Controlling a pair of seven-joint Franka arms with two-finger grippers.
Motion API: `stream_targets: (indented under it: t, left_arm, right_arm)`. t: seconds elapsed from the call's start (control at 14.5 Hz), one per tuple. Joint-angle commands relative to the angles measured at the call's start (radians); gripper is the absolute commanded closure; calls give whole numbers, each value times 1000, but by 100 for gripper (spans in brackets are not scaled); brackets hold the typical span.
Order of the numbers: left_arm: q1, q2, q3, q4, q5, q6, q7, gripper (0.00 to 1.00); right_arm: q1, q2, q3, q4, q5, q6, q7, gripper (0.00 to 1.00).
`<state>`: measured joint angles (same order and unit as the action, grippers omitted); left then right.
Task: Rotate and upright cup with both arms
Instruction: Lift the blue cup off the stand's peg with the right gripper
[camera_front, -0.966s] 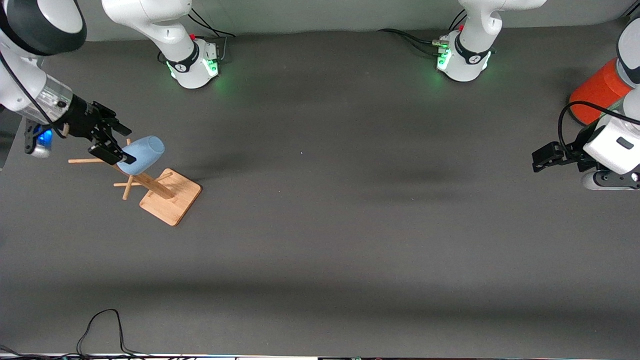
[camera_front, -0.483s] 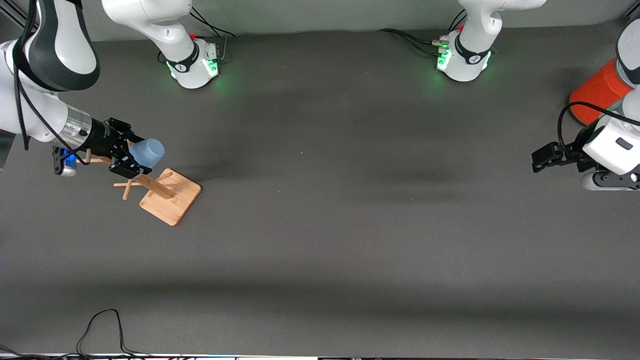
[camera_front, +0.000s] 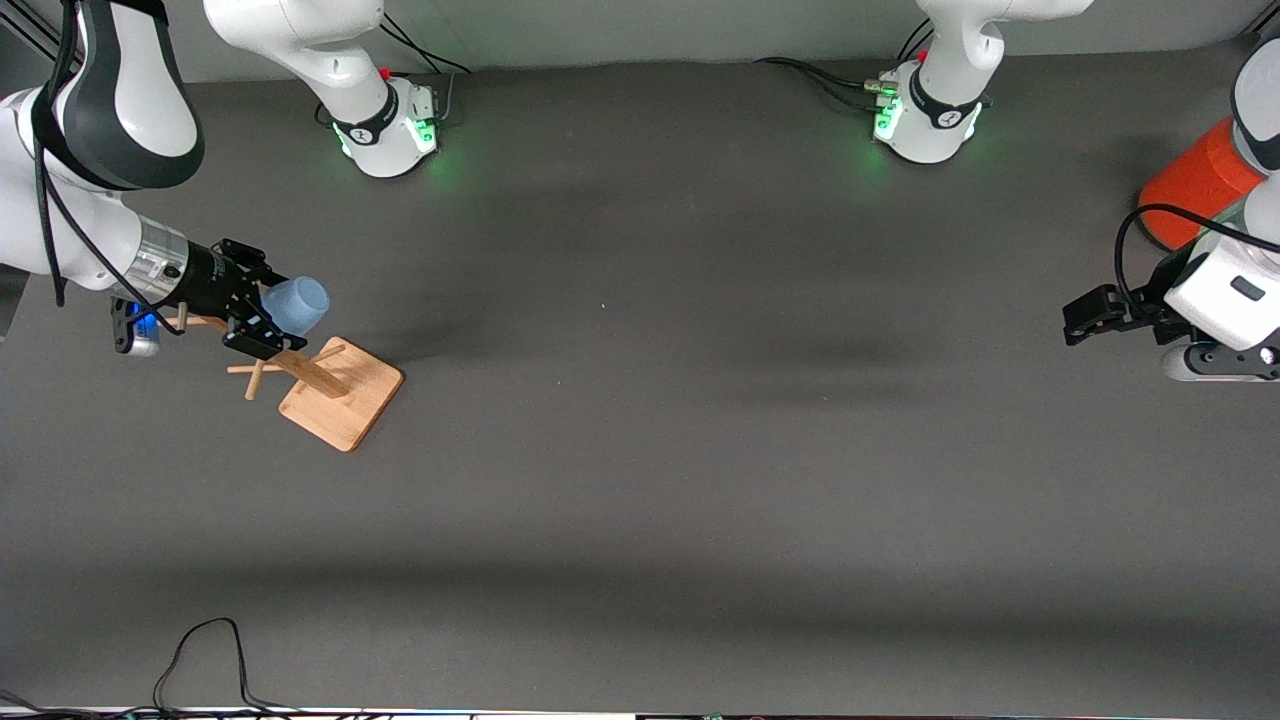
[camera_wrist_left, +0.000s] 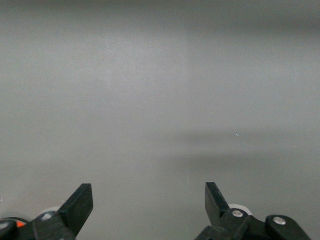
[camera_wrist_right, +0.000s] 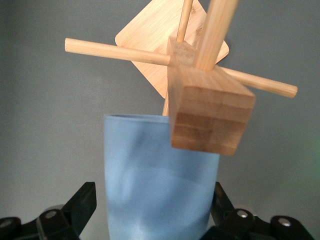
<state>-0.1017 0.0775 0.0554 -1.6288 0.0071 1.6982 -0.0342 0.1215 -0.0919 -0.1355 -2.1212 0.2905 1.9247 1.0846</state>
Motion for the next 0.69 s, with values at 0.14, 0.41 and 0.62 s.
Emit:
stream_targets:
  t: [0.14,0.41,0.62]
  left_arm:
    - [-12,-5,8,-11,4,11,14,0]
    - [-13,-1,8,-11,4,15,14,0]
    - [-13,1,8,-11,4,17,14,0]
  right_arm:
    - [-2,3,-9,17,24,-9,-20,20]
    - [0,8,-9,44,26,-12,-8,27]
    - [3,11,-7,87,35,-53,9,27]
